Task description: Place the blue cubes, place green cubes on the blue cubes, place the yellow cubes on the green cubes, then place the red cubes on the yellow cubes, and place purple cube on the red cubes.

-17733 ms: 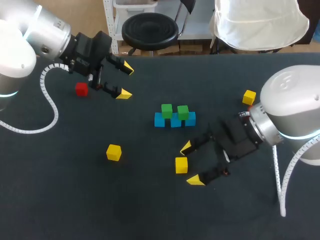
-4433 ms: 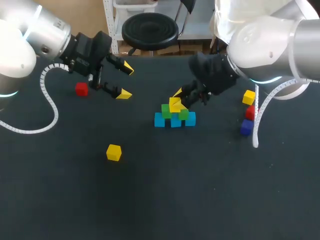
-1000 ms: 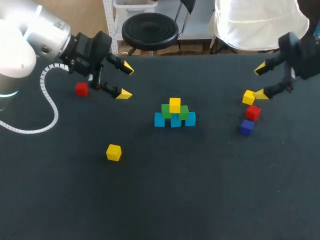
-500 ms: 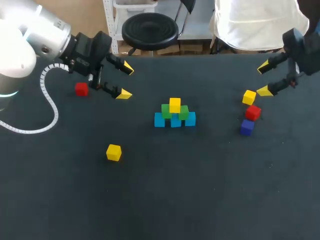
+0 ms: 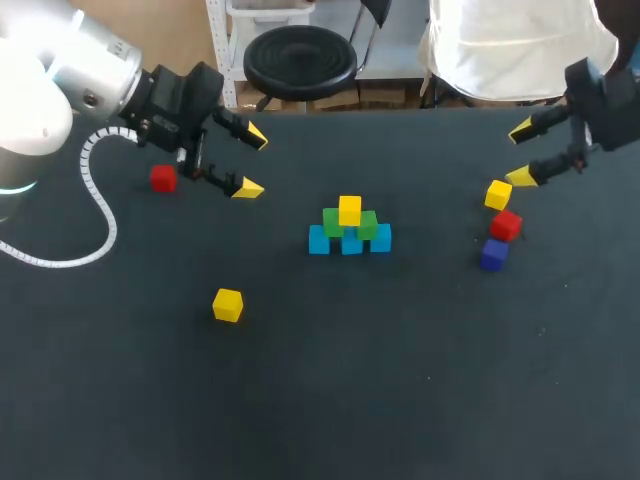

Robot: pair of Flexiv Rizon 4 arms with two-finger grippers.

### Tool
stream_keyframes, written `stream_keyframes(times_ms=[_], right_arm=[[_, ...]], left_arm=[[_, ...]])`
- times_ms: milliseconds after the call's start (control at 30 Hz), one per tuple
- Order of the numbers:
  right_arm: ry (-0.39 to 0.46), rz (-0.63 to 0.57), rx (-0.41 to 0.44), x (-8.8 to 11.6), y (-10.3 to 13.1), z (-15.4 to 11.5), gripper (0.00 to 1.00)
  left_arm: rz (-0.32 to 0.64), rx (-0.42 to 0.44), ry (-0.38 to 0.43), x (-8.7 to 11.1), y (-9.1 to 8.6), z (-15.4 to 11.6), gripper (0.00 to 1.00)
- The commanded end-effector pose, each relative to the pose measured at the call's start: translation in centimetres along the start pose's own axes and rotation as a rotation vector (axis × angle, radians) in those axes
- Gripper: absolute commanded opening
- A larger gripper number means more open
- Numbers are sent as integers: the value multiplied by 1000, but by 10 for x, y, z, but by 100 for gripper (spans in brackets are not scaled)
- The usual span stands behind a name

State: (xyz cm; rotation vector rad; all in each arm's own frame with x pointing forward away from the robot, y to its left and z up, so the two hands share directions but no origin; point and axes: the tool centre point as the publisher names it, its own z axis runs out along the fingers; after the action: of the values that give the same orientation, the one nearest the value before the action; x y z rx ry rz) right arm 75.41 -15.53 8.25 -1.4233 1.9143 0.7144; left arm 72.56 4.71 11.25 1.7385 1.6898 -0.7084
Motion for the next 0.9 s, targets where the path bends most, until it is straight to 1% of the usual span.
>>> stream_keyframes(times_ms=[33, 133, 200, 267, 300, 367, 433, 633, 800, 900], right_arm=[[-44, 20, -99, 14, -36, 15, 100], [-16, 36, -94, 16, -36, 16, 100], [26, 49, -85, 21, -33, 17, 100], [21, 40, -59, 27, -30, 15, 100], [37, 37, -47, 31, -30, 14, 100], [40, 32, -40, 38, -30, 14, 100], [65, 32, -27, 41, -30, 14, 100], [50, 73, -23, 48, -28, 22, 100], [44, 99, -28, 58, -32, 31, 100], [36, 92, -36, 59, -36, 35, 100]], left_arm=[[0, 2, 1, 0, 1, 0, 100], [0, 2, 1, 0, 1, 0, 100], [0, 2, 1, 0, 1, 0, 100], [0, 2, 1, 0, 1, 0, 100], [0, 2, 1, 0, 1, 0, 100], [0, 2, 1, 0, 1, 0, 100], [0, 2, 1, 0, 1, 0, 100], [0, 2, 1, 0, 1, 0, 100], [0, 2, 1, 0, 1, 0, 100], [0, 2, 1, 0, 1, 0, 100]])
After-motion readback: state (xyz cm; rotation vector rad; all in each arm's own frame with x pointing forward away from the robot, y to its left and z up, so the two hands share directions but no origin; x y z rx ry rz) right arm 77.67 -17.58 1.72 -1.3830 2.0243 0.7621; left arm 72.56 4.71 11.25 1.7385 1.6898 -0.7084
